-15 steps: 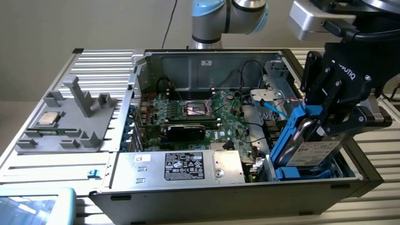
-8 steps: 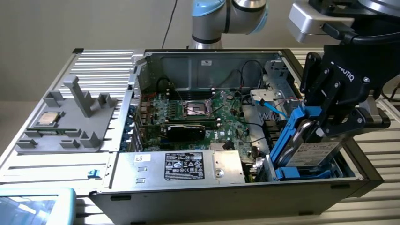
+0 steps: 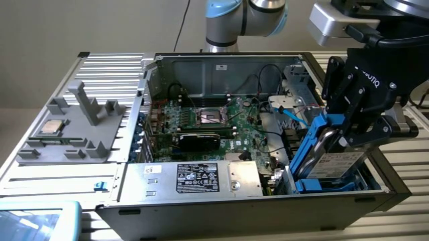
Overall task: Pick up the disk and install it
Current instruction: 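Pick up the disk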
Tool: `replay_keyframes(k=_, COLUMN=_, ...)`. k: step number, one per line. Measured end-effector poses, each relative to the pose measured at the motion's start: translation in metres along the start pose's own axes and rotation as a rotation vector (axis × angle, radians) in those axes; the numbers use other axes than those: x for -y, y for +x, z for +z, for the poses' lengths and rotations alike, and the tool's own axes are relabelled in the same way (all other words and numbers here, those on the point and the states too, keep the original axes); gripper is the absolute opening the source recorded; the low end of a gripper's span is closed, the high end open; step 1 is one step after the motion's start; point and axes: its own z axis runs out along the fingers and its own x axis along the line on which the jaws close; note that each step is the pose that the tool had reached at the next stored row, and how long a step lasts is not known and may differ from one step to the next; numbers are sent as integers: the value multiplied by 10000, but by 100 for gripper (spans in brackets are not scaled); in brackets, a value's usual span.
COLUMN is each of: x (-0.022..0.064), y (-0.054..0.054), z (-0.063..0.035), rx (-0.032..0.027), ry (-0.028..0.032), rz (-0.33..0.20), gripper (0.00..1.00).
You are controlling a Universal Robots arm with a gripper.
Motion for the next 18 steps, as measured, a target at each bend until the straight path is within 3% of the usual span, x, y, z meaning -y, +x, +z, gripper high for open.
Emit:
replay_keyframes(k=4, x=0, y=0, z=0, rx=-2, ry=0, rz=0, gripper=38)
replay_keyframes(k=9, x=0, y=0, z=1, rx=1, ry=0, rz=0, gripper=58)
replay_keyframes(k=18, x=1, y=0, z=1, rx=1, ry=0, rz=0, gripper=58)
